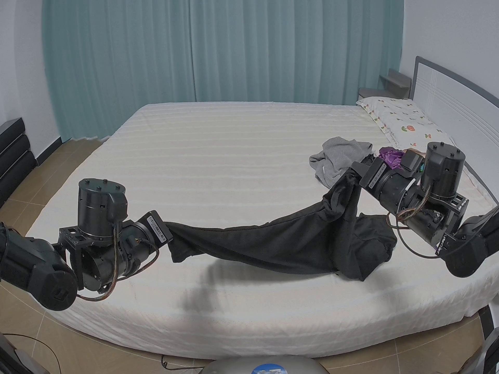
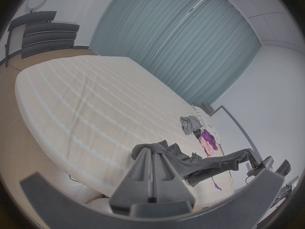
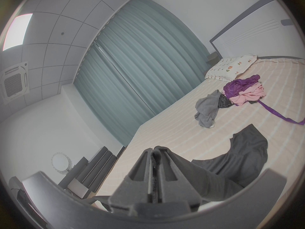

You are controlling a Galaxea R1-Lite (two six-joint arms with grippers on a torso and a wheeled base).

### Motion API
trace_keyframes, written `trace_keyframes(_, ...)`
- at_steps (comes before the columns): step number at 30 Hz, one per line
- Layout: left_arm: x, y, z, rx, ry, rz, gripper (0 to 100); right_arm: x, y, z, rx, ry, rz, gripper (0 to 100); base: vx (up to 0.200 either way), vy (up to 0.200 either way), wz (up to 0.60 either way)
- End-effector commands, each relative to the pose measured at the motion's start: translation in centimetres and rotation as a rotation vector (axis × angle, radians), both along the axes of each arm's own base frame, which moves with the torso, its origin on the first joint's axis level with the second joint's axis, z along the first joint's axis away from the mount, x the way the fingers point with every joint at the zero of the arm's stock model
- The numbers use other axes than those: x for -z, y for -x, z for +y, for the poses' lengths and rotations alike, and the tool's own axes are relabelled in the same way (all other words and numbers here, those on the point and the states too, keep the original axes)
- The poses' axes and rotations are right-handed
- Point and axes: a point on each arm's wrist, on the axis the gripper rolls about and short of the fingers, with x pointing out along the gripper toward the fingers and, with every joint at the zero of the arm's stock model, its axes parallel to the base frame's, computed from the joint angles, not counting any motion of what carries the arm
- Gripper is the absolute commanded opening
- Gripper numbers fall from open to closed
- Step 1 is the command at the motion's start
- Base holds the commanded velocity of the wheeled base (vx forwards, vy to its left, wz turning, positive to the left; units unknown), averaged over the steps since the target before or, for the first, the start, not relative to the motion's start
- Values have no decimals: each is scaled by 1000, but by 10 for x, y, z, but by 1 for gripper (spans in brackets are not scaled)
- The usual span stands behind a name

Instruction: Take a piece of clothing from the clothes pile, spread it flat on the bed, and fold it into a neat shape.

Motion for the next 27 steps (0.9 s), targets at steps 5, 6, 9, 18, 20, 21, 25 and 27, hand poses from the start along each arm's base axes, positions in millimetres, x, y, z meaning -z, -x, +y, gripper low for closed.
trace_keyframes(5, -7, 22, 11, 1, 9, -19, 0, -16, 37, -15, -15, -20, -35, 0, -200, 0, 0)
trace_keyframes(6, -7, 23, 11, 1, 9, -19, 0, -17, 38, -15, -14, -20, -38, 0, -200, 0, 0)
trace_keyframes(9, -11, 40, 20, 2, 17, -37, 0, -23, 63, -21, -40, -32, -61, 0, -67, 0, 0)
trace_keyframes(18, -54, 72, 37, 5, 78, -179, 0, -76, 98, -37, -42, -102, -259, 0, 0, 0, 0)
trace_keyframes(20, -63, 72, 37, 5, 88, -199, 0, -89, 99, -37, -40, -109, -310, 0, 0, 0, 0)
trace_keyframes(21, -67, 71, 37, 3, 92, -207, 0, -97, 98, -37, -38, -115, -337, 0, 0, 0, 0)
trace_keyframes(25, -85, 62, 35, -9, 113, -252, 0, -125, 93, -34, -32, -152, -422, 0, 0, 0, 0)
trace_keyframes(27, -93, 55, 35, -23, 119, -268, 0, -133, 85, -31, -28, -154, -433, 0, 0, 0, 0)
